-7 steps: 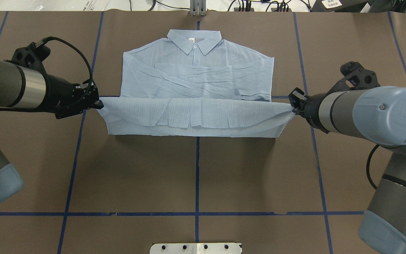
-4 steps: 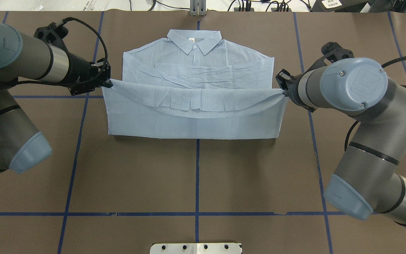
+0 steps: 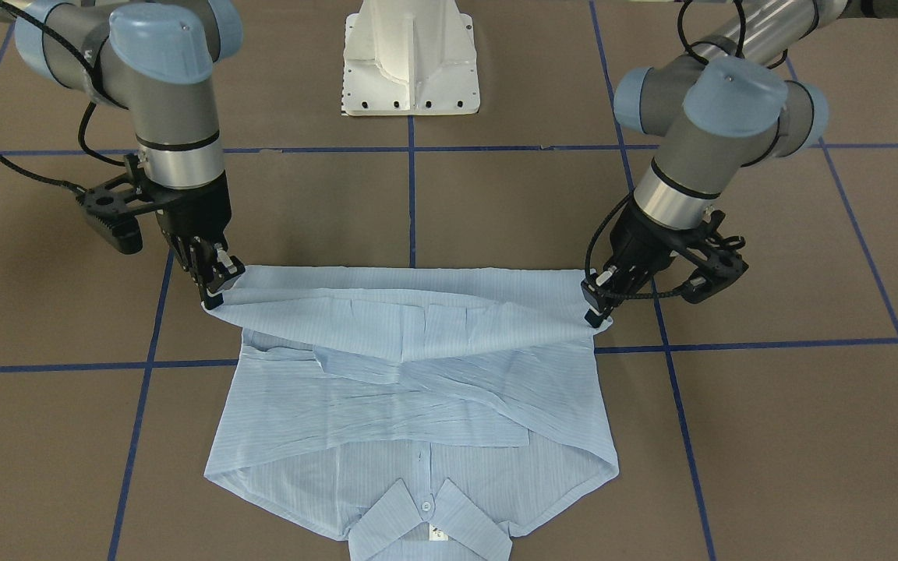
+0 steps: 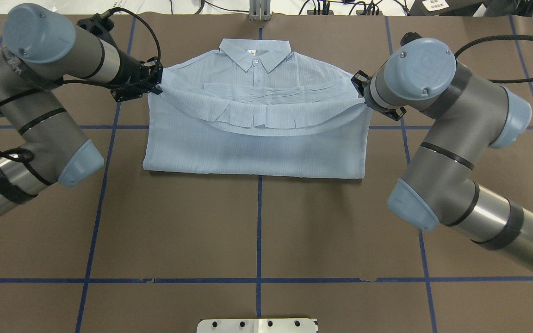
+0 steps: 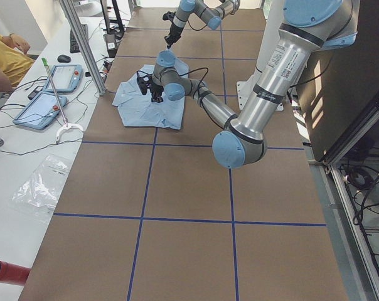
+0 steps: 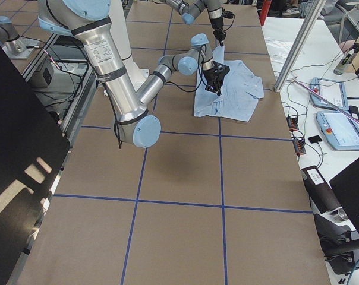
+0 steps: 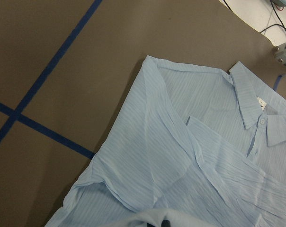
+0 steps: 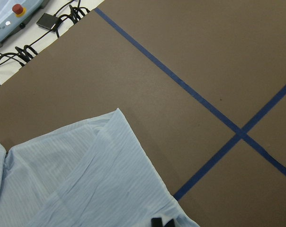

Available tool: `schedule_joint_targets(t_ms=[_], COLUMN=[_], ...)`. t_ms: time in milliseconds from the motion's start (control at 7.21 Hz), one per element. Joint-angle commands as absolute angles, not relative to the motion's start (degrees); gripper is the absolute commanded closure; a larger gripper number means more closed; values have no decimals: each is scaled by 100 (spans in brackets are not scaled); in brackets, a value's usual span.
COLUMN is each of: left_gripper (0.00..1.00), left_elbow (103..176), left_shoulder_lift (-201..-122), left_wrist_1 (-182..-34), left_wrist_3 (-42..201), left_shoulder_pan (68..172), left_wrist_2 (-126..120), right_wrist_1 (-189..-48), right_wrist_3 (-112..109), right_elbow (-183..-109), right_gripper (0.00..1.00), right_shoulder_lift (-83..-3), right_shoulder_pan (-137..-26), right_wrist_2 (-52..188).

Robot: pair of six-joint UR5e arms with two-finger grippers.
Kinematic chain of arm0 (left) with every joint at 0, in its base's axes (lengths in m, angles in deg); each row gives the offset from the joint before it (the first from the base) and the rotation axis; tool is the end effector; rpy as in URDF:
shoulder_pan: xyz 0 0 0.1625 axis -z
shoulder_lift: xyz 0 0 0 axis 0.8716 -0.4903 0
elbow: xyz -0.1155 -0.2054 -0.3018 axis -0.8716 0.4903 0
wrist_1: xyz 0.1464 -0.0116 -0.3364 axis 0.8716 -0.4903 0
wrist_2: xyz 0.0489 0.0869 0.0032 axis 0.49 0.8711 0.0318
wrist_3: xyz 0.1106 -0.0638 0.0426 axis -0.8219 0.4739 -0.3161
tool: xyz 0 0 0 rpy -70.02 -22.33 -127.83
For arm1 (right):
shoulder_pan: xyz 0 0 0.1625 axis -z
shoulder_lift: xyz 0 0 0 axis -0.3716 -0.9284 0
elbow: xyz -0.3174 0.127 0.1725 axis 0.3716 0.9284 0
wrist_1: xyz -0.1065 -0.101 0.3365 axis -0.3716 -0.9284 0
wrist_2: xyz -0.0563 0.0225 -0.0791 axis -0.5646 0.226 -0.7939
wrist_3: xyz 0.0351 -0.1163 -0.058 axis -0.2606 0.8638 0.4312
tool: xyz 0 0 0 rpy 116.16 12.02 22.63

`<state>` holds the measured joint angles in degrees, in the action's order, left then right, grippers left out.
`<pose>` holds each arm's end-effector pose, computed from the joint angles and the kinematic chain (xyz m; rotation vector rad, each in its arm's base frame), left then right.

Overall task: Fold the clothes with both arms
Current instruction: 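Fold the hem with both grippers toward the collar, then release the hem near the collar and raise both grippers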

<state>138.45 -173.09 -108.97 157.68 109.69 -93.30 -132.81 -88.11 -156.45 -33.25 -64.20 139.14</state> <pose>0.3623 -0.5448 0.2933 0.0770 1.0843 -0.6286 -0.3623 -0.4986 0.2891 0.1297 -0.7684 0.8956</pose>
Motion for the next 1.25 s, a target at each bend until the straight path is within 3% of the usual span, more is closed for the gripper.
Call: schedule_joint_targets(t_ms=[0, 416, 1109], left_gripper=[100, 100, 100], left_elbow=[12472, 11038, 10489], left_shoulder_lift=[-17785, -18479, -18824], left_wrist_1=[-11771, -12318, -12503], left_wrist_3=[15772, 15773, 15764], left_shoulder_pan=[11126, 11319, 11311], left_wrist_2=[-9318, -9292, -9011], right_wrist_1=[-12705, -11970, -11333], right_wrist_3=[-8684, -8491, -8253], right_elbow=[-14619, -13028, -12276], right_gripper=[100, 100, 100], right_shoulder_lift=[-2853, -2147, -2033], right_shoulder_pan=[-6760, -7103, -7086], right_wrist_2=[14289, 14571, 14580])
